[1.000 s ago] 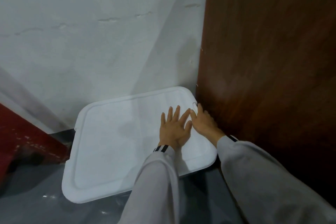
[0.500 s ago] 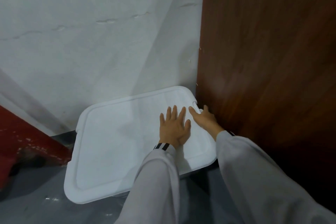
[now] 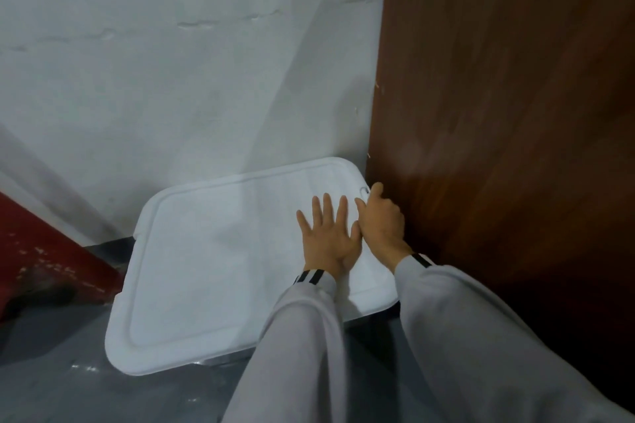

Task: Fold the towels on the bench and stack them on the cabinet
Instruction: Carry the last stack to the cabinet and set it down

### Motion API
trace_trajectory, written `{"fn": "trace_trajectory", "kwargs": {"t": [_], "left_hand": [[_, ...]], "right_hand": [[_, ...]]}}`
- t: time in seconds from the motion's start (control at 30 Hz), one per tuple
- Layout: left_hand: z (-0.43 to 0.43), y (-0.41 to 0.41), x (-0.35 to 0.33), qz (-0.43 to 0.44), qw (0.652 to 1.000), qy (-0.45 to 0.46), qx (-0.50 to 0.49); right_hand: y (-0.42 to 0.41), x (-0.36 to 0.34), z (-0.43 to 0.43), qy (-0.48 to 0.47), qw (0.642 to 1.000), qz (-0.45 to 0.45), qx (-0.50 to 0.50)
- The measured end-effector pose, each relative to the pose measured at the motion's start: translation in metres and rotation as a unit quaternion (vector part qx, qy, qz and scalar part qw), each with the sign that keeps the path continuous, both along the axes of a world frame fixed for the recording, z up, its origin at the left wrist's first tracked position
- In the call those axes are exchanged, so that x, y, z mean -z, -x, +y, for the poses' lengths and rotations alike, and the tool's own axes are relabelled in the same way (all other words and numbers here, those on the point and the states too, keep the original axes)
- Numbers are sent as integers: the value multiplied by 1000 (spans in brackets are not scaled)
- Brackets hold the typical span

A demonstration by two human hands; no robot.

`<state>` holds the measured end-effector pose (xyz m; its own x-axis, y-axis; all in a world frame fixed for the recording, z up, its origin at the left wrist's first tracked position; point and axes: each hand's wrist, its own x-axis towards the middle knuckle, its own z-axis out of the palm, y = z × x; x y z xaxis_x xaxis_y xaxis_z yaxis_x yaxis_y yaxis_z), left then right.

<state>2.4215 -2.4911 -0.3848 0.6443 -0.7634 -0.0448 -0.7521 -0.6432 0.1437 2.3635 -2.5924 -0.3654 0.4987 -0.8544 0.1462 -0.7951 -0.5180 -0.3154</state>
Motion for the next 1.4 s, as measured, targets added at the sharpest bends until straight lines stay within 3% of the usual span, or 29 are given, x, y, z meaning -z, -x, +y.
{"fn": "trace_trajectory", "kwargs": {"t": [0.17,0.33,0.53,0.73,0.83,1.13,1.3,1.4], "left_hand": [[1,2,-3,4,1000,-3,2],[1,2,-3,2,1000,-6,7],[0,1,-4,6,1000,-9,4],[21,-9,-12,34,996,28,80],[48,-18,-12,23,997,55,52],[131,-66,-23,-22,999,0,-39],[200,-106,-23,-40,994,-32,-97],[242,-128,-20,-19,985,4,-170]], "right_hand": [[1,0,2,-128,989,-41,59],[-2,-8,-1,-13,998,52,-37],[-3,-6,-2,26,991,108,-67],[-12,0,9,135,968,201,-61],[-13,3,20,193,947,222,-126],[-68,-8,104,27,955,108,-275],[-106,-16,156,-28,939,95,-330],[-124,-9,186,-29,921,119,-370]]}}
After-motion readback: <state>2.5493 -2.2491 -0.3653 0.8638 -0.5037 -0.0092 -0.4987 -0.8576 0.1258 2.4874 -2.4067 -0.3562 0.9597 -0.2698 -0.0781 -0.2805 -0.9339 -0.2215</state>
